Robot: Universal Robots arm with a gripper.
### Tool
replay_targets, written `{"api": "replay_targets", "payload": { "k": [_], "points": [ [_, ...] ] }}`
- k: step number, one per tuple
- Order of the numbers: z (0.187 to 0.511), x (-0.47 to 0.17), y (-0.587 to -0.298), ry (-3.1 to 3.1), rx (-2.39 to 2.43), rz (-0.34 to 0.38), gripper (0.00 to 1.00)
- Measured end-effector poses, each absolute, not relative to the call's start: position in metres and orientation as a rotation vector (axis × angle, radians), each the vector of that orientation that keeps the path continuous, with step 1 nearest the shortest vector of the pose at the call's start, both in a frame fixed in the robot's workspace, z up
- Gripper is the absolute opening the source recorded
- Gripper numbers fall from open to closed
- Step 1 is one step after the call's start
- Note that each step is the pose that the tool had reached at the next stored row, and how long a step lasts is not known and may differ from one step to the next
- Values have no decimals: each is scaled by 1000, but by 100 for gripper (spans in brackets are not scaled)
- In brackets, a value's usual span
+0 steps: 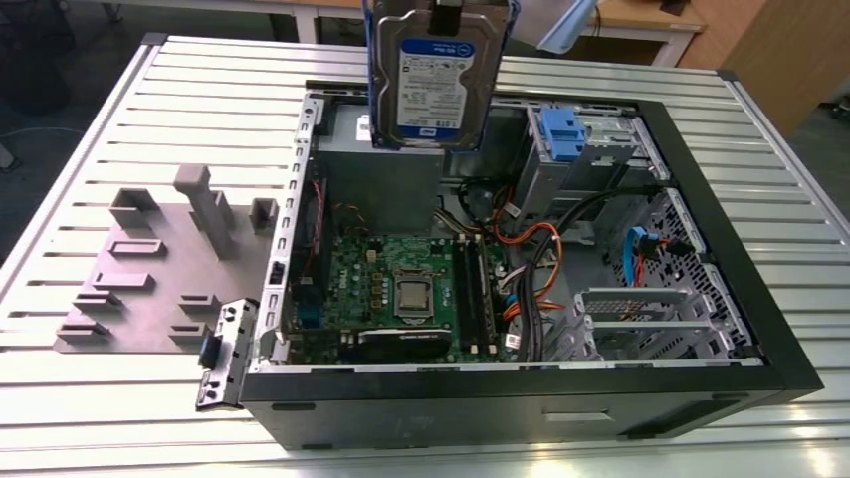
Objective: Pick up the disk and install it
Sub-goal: 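Pick up the disk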
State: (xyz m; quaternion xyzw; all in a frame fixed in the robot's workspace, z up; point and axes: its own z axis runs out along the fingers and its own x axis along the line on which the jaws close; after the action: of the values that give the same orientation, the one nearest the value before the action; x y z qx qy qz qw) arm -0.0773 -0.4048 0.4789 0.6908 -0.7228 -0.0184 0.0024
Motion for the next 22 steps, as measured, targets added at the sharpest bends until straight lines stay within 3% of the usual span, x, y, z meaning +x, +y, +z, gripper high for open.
{"api": "replay_targets", "payload": {
  "k": [22],
  "points": [
    [479, -73, -460, -2267, 2167, -58, 35]
  ]
}}
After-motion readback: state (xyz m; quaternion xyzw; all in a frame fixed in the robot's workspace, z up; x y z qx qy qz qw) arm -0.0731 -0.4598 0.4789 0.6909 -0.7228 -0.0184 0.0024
